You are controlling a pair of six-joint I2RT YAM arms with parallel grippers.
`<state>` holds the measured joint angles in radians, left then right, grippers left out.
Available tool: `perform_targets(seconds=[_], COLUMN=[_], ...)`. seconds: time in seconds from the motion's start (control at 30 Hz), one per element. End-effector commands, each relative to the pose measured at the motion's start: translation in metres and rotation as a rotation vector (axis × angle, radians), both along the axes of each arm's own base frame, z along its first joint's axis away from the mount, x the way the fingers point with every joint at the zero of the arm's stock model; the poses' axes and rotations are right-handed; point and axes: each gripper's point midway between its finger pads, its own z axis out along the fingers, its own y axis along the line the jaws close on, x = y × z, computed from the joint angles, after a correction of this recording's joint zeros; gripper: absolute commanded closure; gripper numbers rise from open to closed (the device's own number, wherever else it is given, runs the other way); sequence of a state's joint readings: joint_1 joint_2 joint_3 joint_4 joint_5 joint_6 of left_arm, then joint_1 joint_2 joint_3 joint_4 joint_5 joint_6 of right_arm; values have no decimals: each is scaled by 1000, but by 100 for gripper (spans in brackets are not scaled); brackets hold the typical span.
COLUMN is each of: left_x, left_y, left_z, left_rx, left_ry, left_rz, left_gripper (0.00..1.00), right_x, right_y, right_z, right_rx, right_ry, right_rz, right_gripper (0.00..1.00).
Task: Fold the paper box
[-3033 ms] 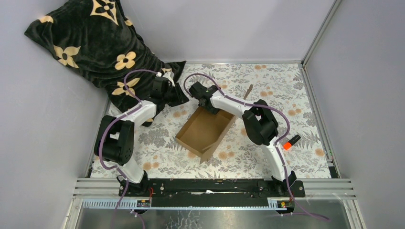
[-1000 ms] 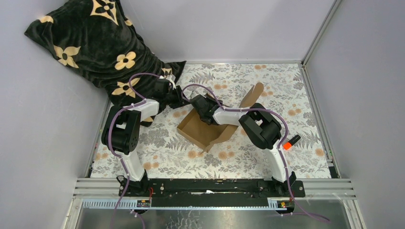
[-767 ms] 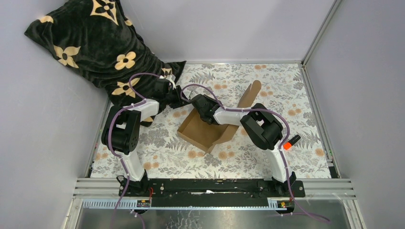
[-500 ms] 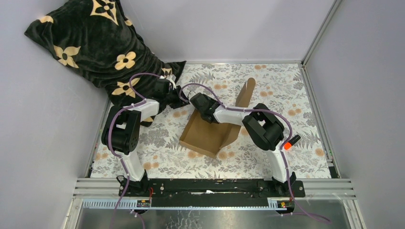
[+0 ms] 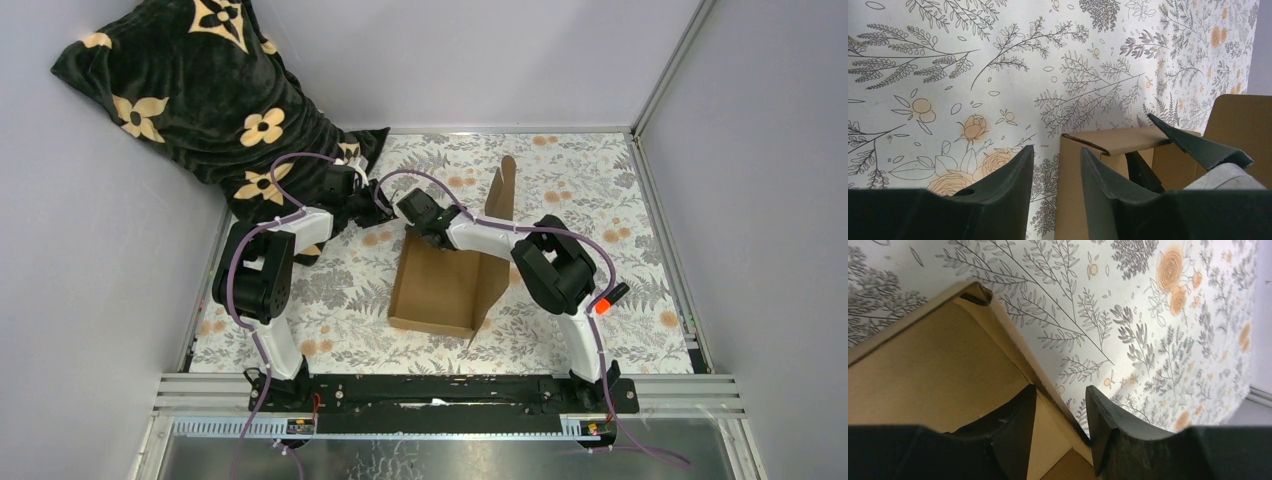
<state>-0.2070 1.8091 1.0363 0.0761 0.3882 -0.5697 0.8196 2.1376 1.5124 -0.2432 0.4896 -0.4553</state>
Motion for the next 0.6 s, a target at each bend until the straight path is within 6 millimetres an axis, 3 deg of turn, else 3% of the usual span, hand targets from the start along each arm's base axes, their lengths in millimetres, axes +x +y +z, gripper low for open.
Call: perform_targets(seconds=[0.0, 0.07, 0.57], left_x=[13, 14, 20], left_y=[-3, -2, -3], left_z=[21, 21, 20], left_rx=[-24, -23, -24], left_ry=[-77, -77, -76], left_rz=[-12, -11, -6], left_gripper=[54, 54, 54], right_x=[8, 13, 11], right_y=[8, 2, -25], right_z=[23, 23, -5], right_rx=[137, 159, 7], right_ry=[67, 89, 53], right_rz=[5, -8, -30], right_gripper=[56, 64, 79])
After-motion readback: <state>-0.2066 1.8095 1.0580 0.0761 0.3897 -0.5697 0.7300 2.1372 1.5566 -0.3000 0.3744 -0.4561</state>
